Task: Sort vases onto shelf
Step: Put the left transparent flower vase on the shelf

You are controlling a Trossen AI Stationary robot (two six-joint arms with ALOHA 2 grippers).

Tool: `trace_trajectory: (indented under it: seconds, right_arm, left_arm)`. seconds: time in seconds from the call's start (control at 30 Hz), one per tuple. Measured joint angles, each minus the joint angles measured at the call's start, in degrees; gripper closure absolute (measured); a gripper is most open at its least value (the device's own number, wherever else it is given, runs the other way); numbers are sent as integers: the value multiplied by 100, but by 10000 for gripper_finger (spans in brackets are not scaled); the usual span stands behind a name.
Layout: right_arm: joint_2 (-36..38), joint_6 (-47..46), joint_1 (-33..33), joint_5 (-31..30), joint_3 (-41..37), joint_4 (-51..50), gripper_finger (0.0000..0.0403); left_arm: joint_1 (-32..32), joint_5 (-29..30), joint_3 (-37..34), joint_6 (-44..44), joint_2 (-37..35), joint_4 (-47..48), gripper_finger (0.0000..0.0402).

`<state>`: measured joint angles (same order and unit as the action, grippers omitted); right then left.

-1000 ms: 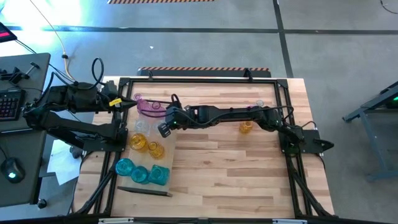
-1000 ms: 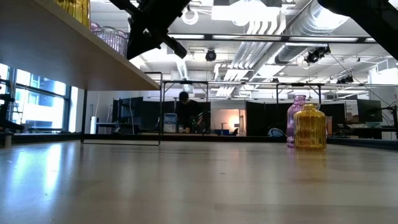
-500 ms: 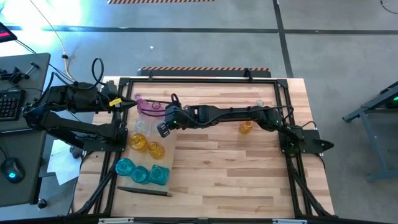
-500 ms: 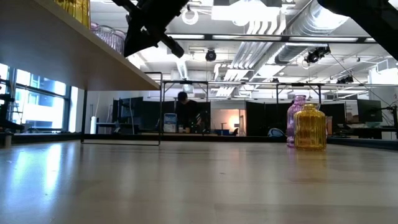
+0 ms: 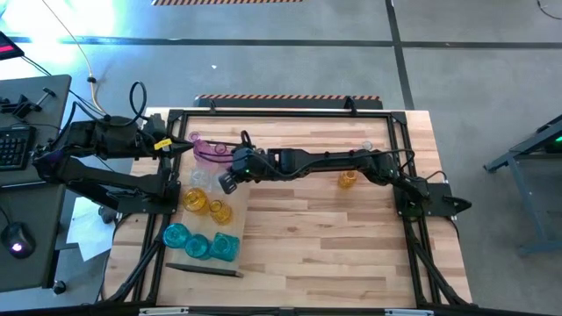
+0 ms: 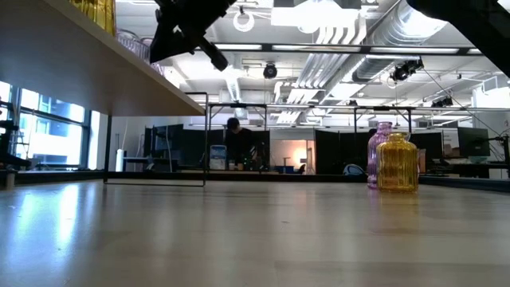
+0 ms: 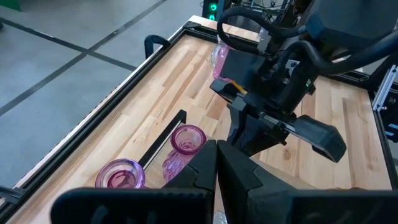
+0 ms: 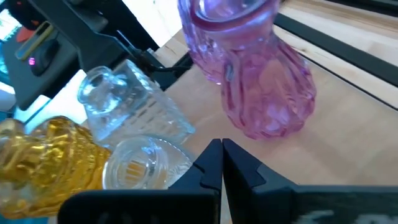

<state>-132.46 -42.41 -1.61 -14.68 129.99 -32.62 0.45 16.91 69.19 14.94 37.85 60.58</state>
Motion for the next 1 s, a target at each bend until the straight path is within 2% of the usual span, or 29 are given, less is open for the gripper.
trace_trajectory:
  seconds: [0.23, 0.43, 0.7, 1.0]
  right_arm:
    - [-28, 26, -22, 93, 0, 74, 403]
    - [-33, -317, -111, -332, 0, -496, 403]
    - [-33, -540, -223, -69, 0, -570, 403]
    - [-33, -797, -367, -120, 0, -704, 403]
  left_arm:
    - [0, 0, 0, 4, 0, 0, 397]
    - [1, -1, 0, 15, 0, 0, 397]
    - [1, 0, -2, -7, 0, 0, 397]
    - [0, -15, -2, -7, 0, 0, 397]
